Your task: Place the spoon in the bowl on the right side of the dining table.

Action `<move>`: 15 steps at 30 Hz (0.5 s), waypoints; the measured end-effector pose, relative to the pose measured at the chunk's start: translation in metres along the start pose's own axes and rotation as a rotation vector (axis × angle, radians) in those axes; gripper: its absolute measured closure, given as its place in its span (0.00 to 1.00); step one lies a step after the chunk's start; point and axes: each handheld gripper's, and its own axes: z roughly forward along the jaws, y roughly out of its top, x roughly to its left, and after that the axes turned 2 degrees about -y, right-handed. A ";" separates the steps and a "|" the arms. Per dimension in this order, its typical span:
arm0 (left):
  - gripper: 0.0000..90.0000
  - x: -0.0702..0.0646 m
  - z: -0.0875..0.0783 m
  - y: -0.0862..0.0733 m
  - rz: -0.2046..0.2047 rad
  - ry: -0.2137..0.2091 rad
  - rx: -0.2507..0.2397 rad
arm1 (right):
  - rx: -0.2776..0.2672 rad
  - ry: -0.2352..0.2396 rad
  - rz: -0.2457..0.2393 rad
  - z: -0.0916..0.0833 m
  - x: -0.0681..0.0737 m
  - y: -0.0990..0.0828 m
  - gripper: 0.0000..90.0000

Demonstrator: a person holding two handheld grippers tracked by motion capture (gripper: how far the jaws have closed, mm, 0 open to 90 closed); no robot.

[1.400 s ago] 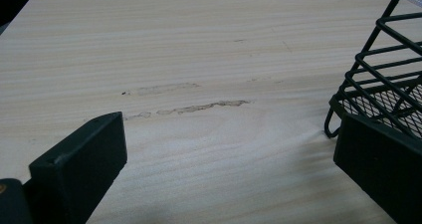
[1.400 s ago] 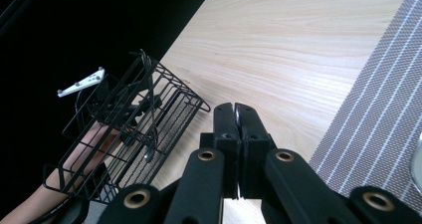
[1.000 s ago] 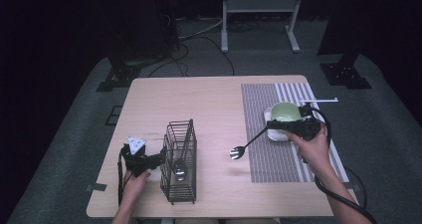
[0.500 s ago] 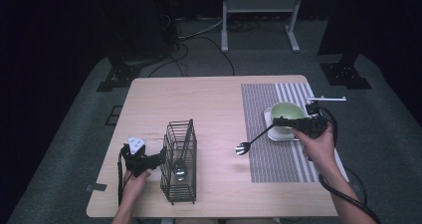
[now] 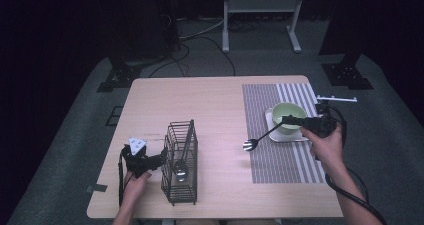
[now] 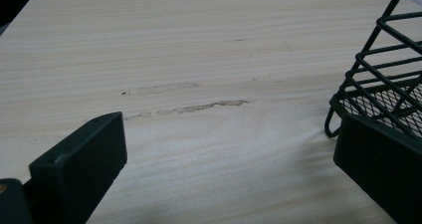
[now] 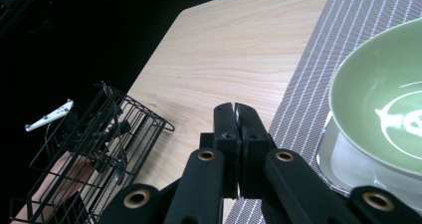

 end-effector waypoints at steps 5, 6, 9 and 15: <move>0.00 0.000 0.000 0.000 0.000 0.000 0.000 | -0.010 -0.011 0.008 -0.005 -0.005 0.002 0.98; 0.00 0.000 0.000 0.000 0.000 0.000 0.000 | -0.010 -0.011 0.008 -0.005 -0.005 0.002 0.98; 0.00 0.000 0.000 0.000 0.001 0.001 0.000 | -0.020 -0.019 0.016 -0.009 -0.008 0.003 0.98; 0.00 0.000 0.000 0.000 0.001 0.001 0.000 | -0.030 -0.029 0.024 -0.013 -0.012 0.004 0.98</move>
